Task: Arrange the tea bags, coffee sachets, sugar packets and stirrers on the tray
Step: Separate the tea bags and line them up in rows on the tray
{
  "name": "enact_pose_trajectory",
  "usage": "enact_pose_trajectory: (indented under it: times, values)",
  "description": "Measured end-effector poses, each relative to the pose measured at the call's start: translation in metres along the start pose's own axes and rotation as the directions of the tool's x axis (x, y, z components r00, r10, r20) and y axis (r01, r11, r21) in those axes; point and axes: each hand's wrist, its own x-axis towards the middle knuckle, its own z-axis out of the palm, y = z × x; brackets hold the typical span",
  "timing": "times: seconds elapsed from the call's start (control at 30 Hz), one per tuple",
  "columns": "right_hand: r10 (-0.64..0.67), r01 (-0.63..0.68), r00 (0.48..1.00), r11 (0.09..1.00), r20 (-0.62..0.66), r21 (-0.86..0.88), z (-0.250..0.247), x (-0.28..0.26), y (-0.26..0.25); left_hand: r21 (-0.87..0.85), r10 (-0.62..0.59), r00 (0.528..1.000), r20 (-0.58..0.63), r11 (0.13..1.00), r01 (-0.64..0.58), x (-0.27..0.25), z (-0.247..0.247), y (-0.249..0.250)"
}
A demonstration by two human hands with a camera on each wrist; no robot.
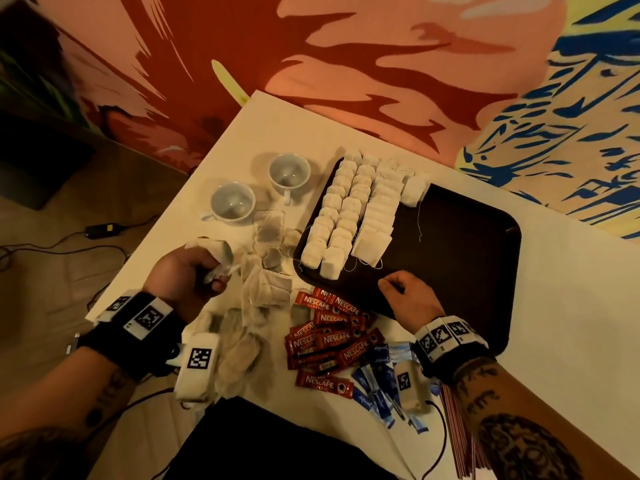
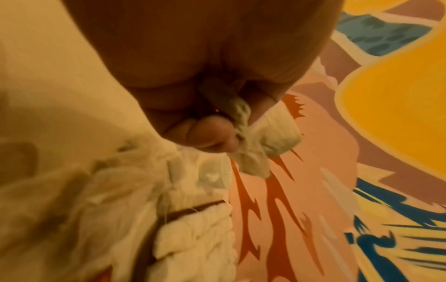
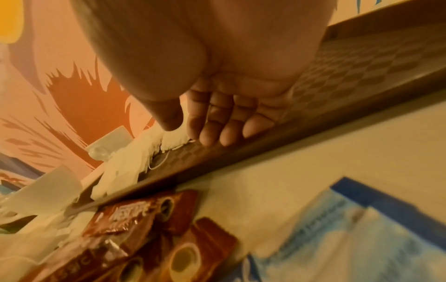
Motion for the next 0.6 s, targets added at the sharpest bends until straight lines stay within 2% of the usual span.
enact_pose_trajectory:
  times: [0.07,0.17,0.27,0.37,0.47,0.53,0.6]
  values:
    - [-0.024,0.025,0.999,0.999,-0.036,0.027,-0.006,-0.004,-0.006,-0.016,-0.028,0.999,0.046,0.999,0.029,-0.006,0.017,0.000]
    - [-0.165,0.176,0.982,0.976,-0.093,0.128,-0.018,-0.014,-0.034,0.086,-0.003,0.993,0.117,0.996,-0.007,-0.011,0.047,0.001]
    - [-0.388,0.378,0.921,0.872,-0.030,0.313,-0.021,-0.036,-0.072,0.281,0.016,0.982,0.186,0.957,-0.069,-0.015,0.076,-0.004]
    - [-0.506,0.447,0.862,0.789,0.034,0.422,-0.027,-0.050,-0.101,0.467,-0.036,0.980,0.193,0.882,-0.060,-0.014,0.110,-0.012]
    - [-0.442,0.433,0.894,0.809,-0.075,0.398,-0.021,-0.043,-0.104,0.390,-0.084,0.975,0.204,0.921,-0.003,-0.016,0.133,-0.019]
    - [-0.340,0.377,0.926,0.803,-0.163,0.462,-0.022,-0.037,-0.099,0.253,-0.095,0.959,0.266,0.967,0.026,-0.021,0.142,-0.020]
    - [-0.266,0.339,0.941,0.769,-0.211,0.543,-0.028,-0.035,-0.095,0.158,-0.129,0.922,0.365,0.985,0.075,-0.024,0.147,-0.020]
